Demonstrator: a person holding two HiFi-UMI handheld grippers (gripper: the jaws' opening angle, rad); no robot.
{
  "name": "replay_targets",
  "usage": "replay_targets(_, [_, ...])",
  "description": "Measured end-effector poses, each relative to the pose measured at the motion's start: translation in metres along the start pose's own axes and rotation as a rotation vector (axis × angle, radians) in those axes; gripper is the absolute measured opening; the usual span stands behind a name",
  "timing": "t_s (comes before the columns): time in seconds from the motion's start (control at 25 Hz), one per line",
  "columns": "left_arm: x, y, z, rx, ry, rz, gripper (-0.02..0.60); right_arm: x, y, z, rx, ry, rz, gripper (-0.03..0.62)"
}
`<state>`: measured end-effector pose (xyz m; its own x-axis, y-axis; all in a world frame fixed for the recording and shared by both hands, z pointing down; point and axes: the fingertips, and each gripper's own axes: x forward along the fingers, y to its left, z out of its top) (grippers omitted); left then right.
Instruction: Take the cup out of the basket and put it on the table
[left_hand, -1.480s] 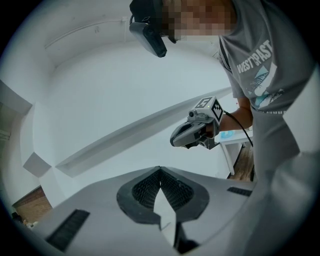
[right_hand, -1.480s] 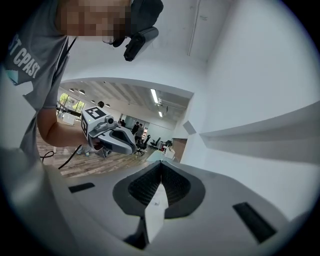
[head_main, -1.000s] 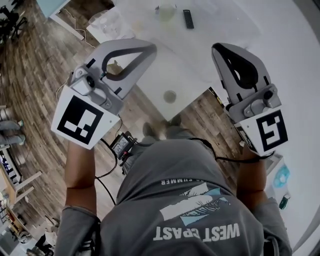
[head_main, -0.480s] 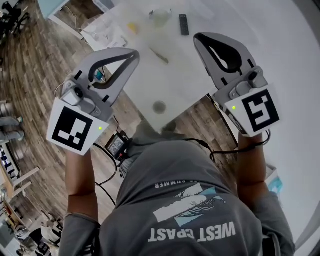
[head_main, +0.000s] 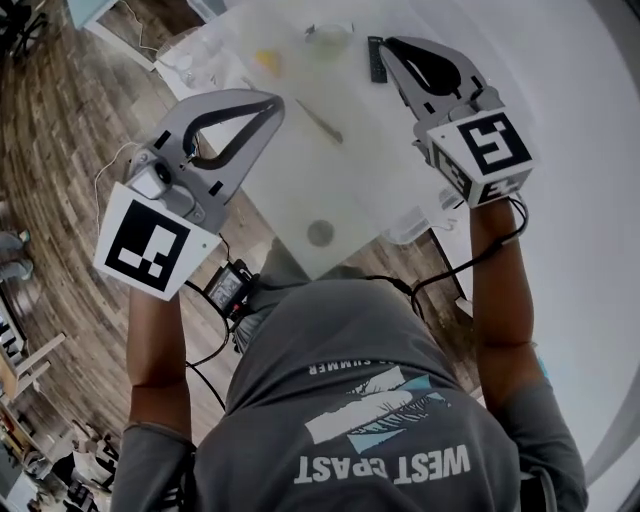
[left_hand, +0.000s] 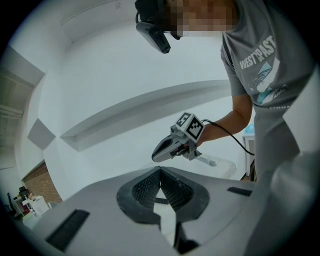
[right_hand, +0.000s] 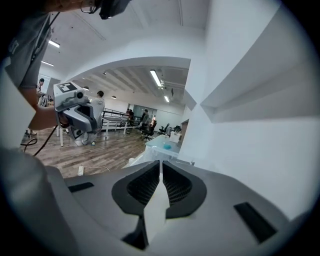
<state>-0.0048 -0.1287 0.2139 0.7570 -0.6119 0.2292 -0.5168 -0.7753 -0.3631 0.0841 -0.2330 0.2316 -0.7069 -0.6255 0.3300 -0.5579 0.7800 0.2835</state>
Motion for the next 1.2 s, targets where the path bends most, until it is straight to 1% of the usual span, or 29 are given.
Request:
replay_targets(0.2, [0.002, 0.024, -0.022, -0.034, 0.001, -0.006, 0.011, 0.066, -0.028, -0.026, 0.006, 0.088, -0.008, 0.043])
replay_targets(0.36, [0.005, 0.041, -0.038, -0.068, 0.004, -0.015, 0.011, 0.111, -0.047, -0.052, 0.030, 0.160, -0.010, 0.054])
replay_targets(0.6, [0.018, 0.047, -0.045, -0.085, 0.013, -0.024, 0.011, 0.144, -0.068, -0.097, 0.062, 0.243, -0.004, 0.061])
replay_targets(0.96, [0.026, 0.062, -0.059, -0.120, 0.032, -0.027, 0.011, 0.192, -0.084, -0.162, 0.126, 0.369, 0.010, 0.078])
replay_targets(1.2, [0.032, 0.070, -0.070, -0.143, 0.046, -0.029, 0.011, 0.214, -0.092, -0.198, 0.159, 0.427, 0.013, 0.083])
